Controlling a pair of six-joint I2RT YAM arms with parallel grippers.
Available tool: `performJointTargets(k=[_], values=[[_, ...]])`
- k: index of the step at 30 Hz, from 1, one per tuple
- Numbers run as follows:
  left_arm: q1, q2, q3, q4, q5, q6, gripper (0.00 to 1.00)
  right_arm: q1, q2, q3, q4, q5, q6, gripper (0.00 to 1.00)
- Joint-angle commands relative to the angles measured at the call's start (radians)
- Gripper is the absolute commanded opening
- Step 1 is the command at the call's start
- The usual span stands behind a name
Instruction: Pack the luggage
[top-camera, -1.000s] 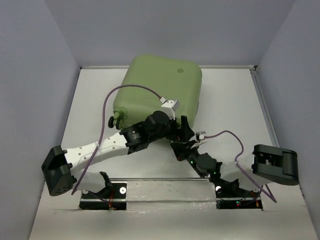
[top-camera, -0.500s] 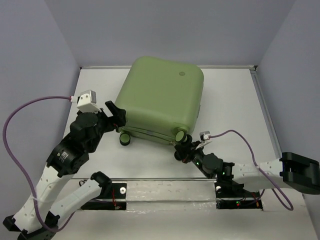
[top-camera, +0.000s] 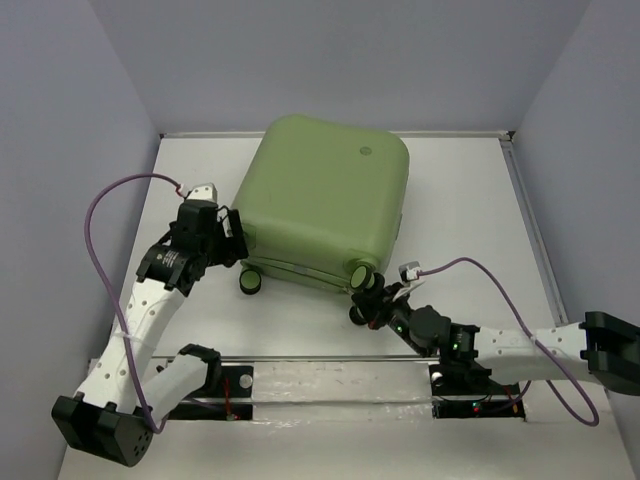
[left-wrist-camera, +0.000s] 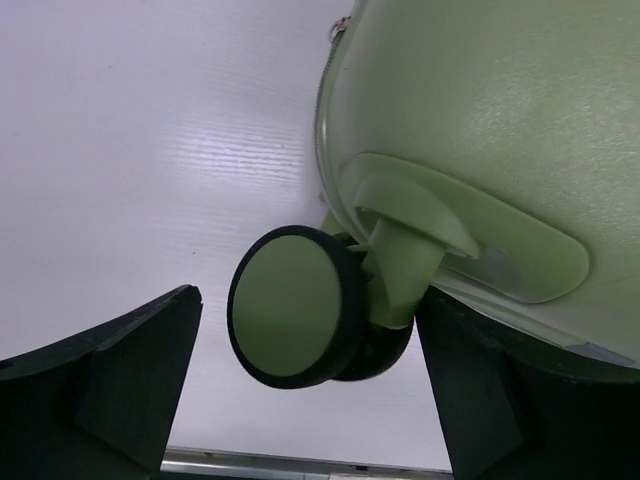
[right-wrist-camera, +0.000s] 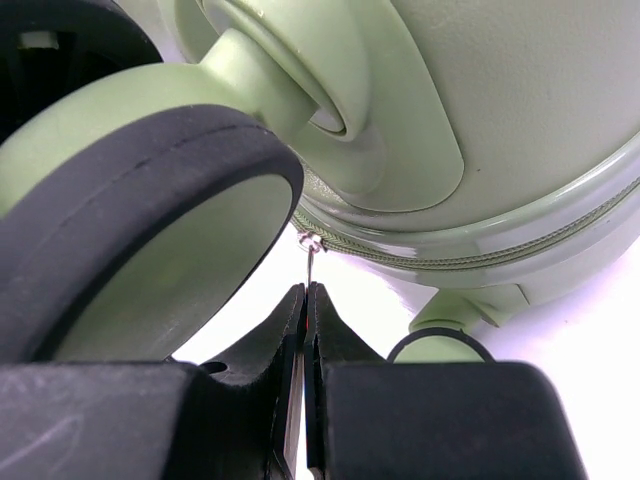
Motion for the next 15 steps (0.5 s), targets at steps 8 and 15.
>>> performJointTargets(k=[8,15], values=[[0.036,0.069,-0.025,0.147,0.383,0.14,0.77,0.017,0.013,0.028,-0.007,-0.067,0.005,0.07],[0.036,0.032,-0.093,0.184,0.515,0.135,0.36,0.008,0.022,0.063,-0.058,-0.072,-0.001,0.07]])
